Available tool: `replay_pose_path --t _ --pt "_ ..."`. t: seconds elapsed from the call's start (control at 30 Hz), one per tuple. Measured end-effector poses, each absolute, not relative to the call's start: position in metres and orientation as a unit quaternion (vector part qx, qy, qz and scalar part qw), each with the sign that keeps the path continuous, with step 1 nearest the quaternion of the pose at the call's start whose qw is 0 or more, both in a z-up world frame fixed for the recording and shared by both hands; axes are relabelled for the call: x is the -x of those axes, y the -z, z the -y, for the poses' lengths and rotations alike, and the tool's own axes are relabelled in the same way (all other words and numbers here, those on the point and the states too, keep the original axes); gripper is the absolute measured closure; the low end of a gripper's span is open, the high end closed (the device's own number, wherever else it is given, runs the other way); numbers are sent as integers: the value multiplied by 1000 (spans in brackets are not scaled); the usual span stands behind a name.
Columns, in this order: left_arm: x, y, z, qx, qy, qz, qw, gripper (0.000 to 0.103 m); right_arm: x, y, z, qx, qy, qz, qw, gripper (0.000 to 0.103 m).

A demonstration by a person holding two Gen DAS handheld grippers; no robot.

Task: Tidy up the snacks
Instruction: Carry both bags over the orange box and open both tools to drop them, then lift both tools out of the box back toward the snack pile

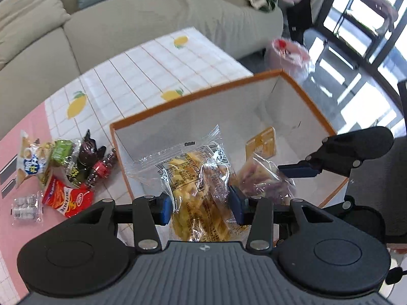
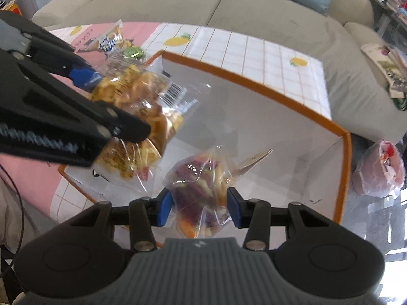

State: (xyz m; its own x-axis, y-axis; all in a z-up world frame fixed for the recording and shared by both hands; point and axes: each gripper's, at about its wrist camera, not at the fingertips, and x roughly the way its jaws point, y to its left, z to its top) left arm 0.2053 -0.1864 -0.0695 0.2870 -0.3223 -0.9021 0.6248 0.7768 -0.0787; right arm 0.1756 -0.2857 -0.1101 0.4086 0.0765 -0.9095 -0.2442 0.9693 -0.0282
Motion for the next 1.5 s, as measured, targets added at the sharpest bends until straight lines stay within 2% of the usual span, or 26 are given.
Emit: replay_pose_path --t 0.57,0.93,1.03,1.07,1.13,1.33,1.5 --pt "-212 112 200 -201 301 -560 745 49 -200 151 276 53 -116 -599 790 57" --pt "-212 115 199 -207 282 -576 739 32 -203 152 271 59 -109 -612 781 51" --pt "-211 110 196 -209 274 -567 748 26 -204 152 271 53 -104 -613 782 45" --pt "-211 107 195 -208 273 -564 751 25 -204 150 271 51 -103 -612 783 42" --pt "-211 101 191 -201 271 -560 757 23 -203 147 271 50 -96 -610 785 31" --pt "-202 79 182 -187 280 -543 769 21 -199 134 266 57 -74 -601 794 16" --pt "-192 55 166 -164 284 -519 789 21 -187 120 267 54 -54 -591 803 15"
